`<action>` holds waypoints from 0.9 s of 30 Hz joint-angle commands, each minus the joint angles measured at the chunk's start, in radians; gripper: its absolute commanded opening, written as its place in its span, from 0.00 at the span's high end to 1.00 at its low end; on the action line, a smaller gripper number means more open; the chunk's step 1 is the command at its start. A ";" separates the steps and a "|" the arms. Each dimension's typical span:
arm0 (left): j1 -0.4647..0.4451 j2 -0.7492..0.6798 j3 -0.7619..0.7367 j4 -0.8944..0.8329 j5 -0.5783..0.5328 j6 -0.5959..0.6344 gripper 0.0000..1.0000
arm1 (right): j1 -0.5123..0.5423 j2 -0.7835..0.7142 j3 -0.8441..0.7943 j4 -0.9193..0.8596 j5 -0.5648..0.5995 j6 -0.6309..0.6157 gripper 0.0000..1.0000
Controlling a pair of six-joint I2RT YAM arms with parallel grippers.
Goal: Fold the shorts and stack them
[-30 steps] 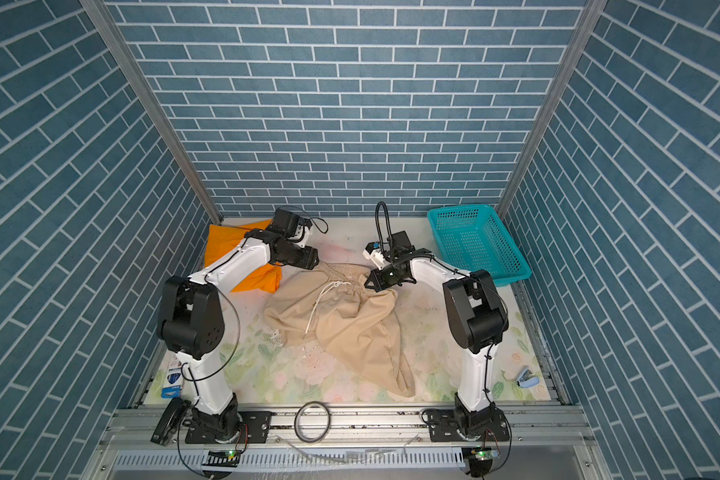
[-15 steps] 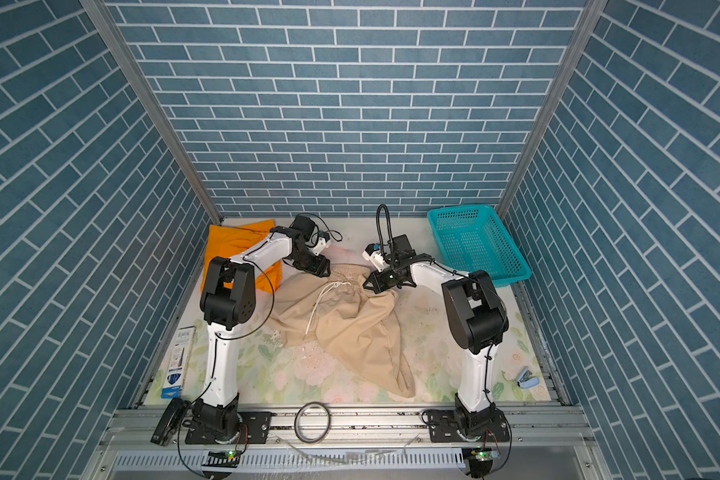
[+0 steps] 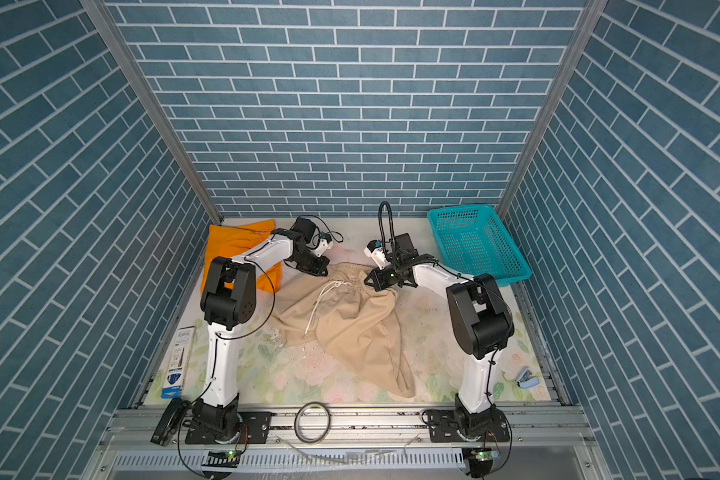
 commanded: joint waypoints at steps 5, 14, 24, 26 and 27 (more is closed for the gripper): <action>0.002 -0.116 -0.007 -0.002 -0.010 -0.021 1.00 | -0.003 -0.066 0.061 -0.008 0.054 0.004 1.00; 0.004 -0.482 -0.094 0.045 -0.043 -0.035 1.00 | -0.035 -0.112 0.243 -0.063 0.021 -0.002 1.00; 0.004 -0.901 -0.086 -0.062 -0.206 -0.046 1.00 | -0.061 -0.231 0.477 -0.160 -0.193 0.036 1.00; 0.004 -0.968 -0.064 -0.091 -0.189 -0.079 1.00 | -0.061 -0.278 0.488 -0.152 -0.286 0.077 1.00; 0.004 -0.983 -0.028 -0.132 -0.209 -0.098 1.00 | -0.061 -0.307 0.482 -0.152 -0.298 0.090 1.00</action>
